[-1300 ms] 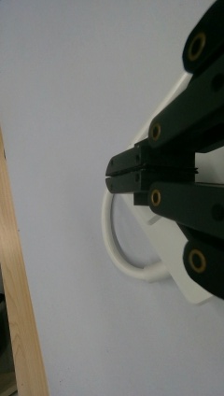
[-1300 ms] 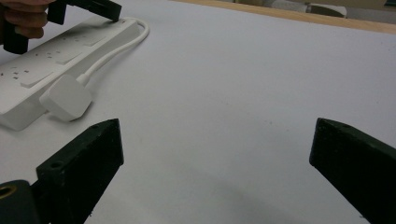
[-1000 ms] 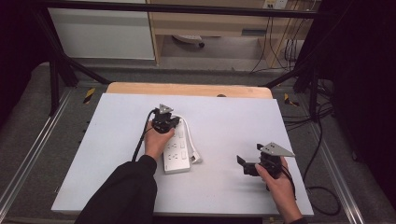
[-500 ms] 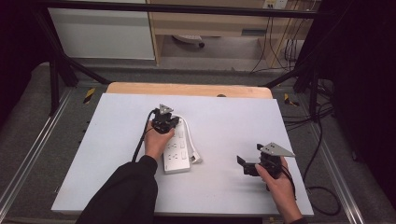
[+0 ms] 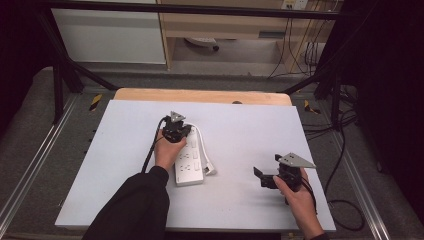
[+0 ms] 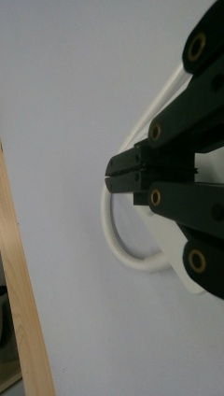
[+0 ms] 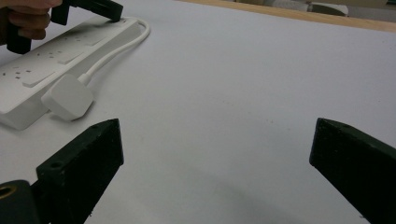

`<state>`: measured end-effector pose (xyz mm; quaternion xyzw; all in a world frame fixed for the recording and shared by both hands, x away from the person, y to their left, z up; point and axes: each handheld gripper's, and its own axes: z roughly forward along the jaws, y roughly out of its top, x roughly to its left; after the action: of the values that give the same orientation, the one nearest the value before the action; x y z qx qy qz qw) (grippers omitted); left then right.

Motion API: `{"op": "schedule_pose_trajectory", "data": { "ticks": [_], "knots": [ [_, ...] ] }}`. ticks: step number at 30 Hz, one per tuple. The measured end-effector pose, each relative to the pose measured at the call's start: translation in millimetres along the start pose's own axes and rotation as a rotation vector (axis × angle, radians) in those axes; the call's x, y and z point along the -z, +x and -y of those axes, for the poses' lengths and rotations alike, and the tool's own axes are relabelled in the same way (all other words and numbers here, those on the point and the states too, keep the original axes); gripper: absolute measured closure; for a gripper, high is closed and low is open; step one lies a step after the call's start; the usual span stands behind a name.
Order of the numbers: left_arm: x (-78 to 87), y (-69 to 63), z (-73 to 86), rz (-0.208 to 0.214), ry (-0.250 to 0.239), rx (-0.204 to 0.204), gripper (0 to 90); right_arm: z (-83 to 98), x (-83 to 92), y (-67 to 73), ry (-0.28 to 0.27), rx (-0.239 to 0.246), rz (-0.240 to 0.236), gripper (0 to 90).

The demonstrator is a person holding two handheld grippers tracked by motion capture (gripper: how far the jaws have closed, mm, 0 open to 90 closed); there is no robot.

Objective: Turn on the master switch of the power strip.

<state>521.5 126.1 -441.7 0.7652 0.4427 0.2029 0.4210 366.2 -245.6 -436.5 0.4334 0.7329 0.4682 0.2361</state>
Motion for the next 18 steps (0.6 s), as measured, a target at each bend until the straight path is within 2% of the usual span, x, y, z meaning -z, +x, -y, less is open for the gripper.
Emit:
{"op": "schedule_pose_trajectory", "data": {
  "ticks": [4,7,18],
  "knots": [
    [0.0,-1.2,-0.1,-0.009,0.003,-0.016,90.0,0.0,0.0,0.5,0.002,-0.001,-0.001,3.2],
    [-0.2,-0.9,-0.1,-0.008,0.003,-0.007,90.0,0.1,-0.1,0.3,0.002,0.002,-0.001,3.2],
    [-0.7,-2.3,0.1,-0.017,0.007,-0.022,90.0,0.1,0.0,0.5,0.003,0.002,-0.003,3.2]
  ]
}}
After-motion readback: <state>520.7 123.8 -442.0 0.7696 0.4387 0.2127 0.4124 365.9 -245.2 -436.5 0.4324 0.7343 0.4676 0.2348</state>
